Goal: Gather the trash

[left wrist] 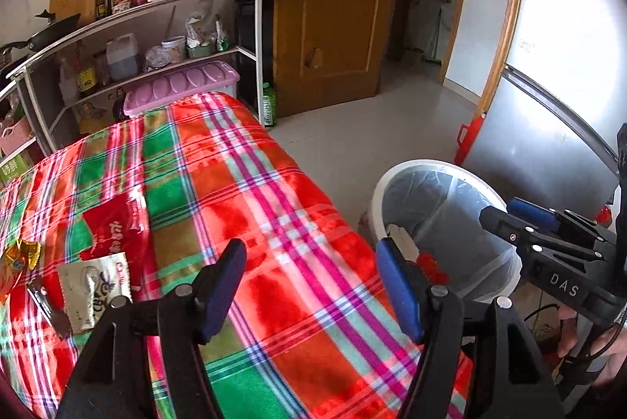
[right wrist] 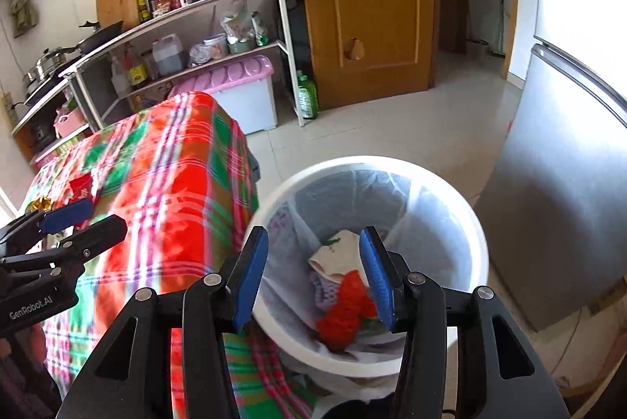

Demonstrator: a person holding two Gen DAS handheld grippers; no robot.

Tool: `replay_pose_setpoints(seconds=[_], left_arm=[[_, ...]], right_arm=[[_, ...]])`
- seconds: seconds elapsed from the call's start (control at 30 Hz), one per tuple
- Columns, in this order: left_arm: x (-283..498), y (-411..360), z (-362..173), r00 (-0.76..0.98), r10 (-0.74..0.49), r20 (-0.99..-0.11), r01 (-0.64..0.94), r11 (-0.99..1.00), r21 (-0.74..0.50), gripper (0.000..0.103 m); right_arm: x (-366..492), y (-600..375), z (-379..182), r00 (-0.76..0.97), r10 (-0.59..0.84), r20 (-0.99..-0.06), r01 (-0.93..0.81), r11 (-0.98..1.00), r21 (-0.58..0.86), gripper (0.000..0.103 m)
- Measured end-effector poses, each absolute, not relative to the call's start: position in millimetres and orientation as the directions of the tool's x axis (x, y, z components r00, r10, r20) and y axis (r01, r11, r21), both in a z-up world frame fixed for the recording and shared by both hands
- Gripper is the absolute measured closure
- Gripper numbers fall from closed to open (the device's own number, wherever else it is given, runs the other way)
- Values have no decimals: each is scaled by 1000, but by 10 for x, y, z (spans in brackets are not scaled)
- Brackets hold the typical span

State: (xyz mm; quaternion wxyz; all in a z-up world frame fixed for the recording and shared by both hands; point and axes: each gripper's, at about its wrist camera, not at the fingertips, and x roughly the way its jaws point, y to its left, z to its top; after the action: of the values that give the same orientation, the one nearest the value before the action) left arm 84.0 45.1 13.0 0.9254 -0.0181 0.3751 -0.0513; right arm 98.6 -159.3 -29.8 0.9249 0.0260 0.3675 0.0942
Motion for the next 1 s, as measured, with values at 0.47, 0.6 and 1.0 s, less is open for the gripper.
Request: replay_pose_setpoints(seconds=[0.47,0.6,1.0], left_arm=[[364,1612,241,749,79,-658,-152,987,-55,30],[261,1878,235,742,124,-659,-208,977,-50,30],[-50,2671,214,724,228,-651,-357,931,-72,26]], right_arm=[[932,-593,-153,668,370,-645,-369,918,144,50],[897,-293,-132,649,408,-642,-426,894,138,49],[863,470,-179,569,479,-668,-554,824,120,48]])
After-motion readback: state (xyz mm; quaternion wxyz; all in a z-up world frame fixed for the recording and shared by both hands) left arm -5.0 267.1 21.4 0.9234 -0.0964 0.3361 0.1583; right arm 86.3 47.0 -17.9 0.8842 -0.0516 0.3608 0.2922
